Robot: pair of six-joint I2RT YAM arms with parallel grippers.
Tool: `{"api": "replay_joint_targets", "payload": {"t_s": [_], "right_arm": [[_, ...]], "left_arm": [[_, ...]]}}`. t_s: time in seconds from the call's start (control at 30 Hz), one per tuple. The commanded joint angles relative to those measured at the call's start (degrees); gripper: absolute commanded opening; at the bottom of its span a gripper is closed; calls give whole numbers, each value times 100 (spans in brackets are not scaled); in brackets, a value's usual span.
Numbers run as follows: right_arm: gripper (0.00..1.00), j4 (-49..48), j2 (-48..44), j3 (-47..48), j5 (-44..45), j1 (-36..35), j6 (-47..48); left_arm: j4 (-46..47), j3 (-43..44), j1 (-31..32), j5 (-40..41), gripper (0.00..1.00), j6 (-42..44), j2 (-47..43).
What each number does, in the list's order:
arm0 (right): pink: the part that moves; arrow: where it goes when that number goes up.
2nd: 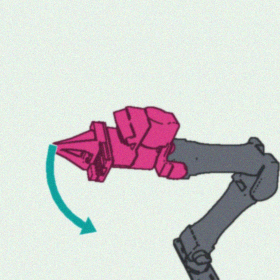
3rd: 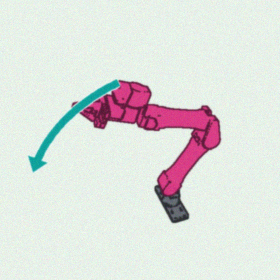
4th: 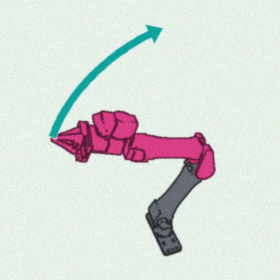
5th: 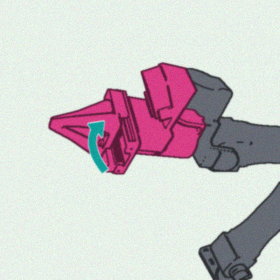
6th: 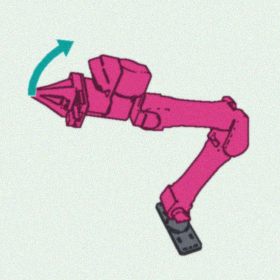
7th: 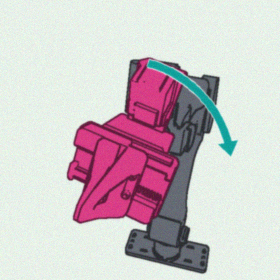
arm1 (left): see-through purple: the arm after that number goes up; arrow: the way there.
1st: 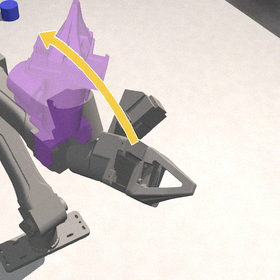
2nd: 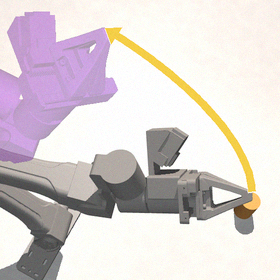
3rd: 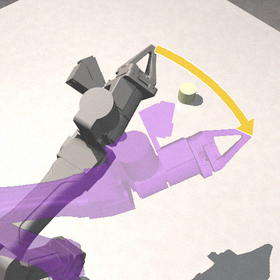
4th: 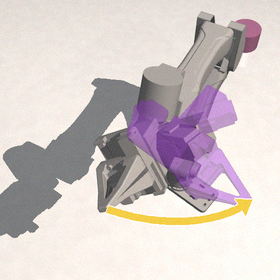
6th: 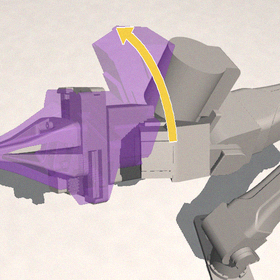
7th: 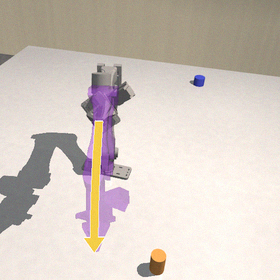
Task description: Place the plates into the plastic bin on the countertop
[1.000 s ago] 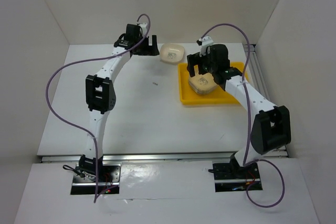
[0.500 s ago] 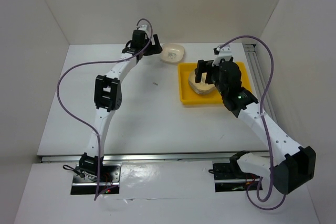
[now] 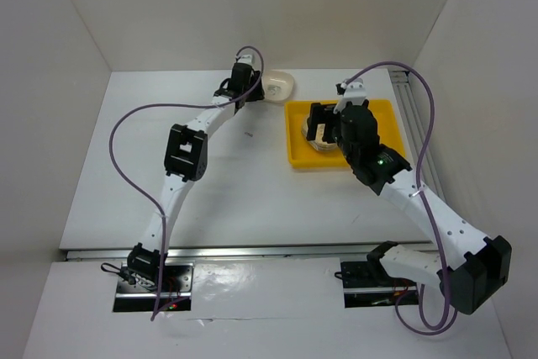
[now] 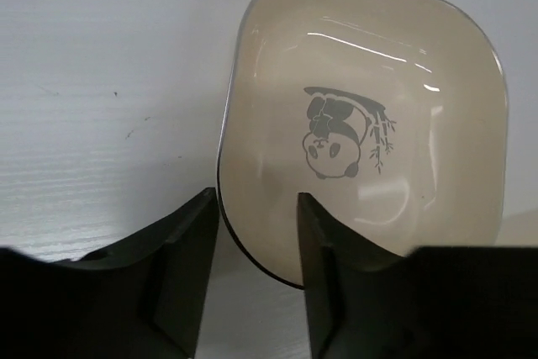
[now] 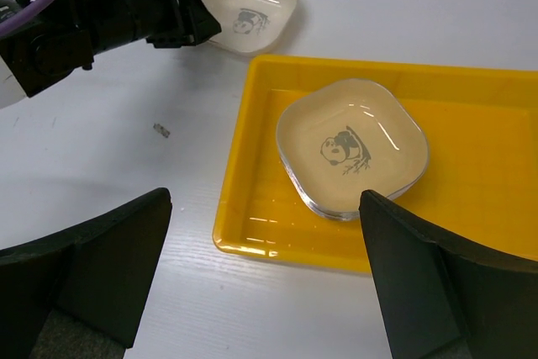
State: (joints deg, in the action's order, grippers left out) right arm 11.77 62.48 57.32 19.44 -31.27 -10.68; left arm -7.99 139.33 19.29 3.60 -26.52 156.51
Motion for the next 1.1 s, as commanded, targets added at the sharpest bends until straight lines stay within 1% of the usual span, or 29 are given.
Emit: {"api": "replay_joint_targets", "payload": {"t_s": [0.0,0.07,0.1,0.13,0.2,0.23,0.27,0.33,0.4,0.43,0.47,0.5,0.53,0.57,0.6,0.63,0.7,0.73,0.83,0.87,0.97,1.07], "right_arm": [[100,36,-157,289,297,-46,21],[100,-104,-79,236,245,-46,91],[100,-227,-17,236,175,-46,92],[100,-297,149,236,113,-46,170],[100,-464,421,183,25,-46,242],[100,-561,588,331,-149,-46,302],[100,-614,973,437,-238,6,303],[100,-807,1353,780,-423,7,356],[100,-1044,1880,999,-651,155,409],[100,-1045,2065,1270,-896,156,409],[100,-1045,2449,1421,-1037,304,487],[100,-1045,2636,1736,-1196,305,488],[100,-1045,2812,1878,-1328,305,549],[100,-1106,3101,1992,-1442,401,619],[100,-1159,3234,2107,-1574,463,619],[100,-1264,3349,2308,-1871,464,619],[100,-1265,3691,2555,-2119,577,672],[100,-1265,3806,2808,-2355,578,672],[100,-1186,4175,3162,-2655,578,672],[100,-1186,4228,3223,-2943,578,672],[100,-1247,4299,3312,-3182,516,567],[100,-1397,4299,3172,-3332,403,436]], "left_arm": [[254,59,-66,299,52,349,20],[131,-11,-66,369,33,560,-154],[70,-80,-66,483,26,630,-234],[-96,-81,-66,484,12,700,-330],[-325,-160,-135,545,1,779,-663],[-457,-247,-223,546,0,780,-805],[-658,-318,-276,546,0,954,-963],[-818,-564,-442,458,0,1210,-1463],[-949,-896,-548,458,0,1570,-1824],[-950,-1012,-671,397,0,1702,-2182],[-1046,-1108,-742,283,0,1982,-2360],[-1177,-1327,-795,21,0,2115,-2527],[-1179,-1460,-908,-147,0,2255,-2703],[-1266,-1609,-909,-314,0,2570,-2887],[-1336,-1750,-970,-490,0,2730,-3237],[-1493,-2021,-971,-848,0,2879,-3397],[-1670,-2295,-971,-1184,0,3222,-3835],[-1767,-2548,-971,-1490,0,3293,-3960],[-2048,-2971,-971,-1739,0,3294,-4390],[-2127,-3051,-971,-1853,0,3294,-4479],[-2180,-3228,-971,-1854,0,3162,-4751],[-2181,-3341,-857,-1714,0,3048,-4831]]}}
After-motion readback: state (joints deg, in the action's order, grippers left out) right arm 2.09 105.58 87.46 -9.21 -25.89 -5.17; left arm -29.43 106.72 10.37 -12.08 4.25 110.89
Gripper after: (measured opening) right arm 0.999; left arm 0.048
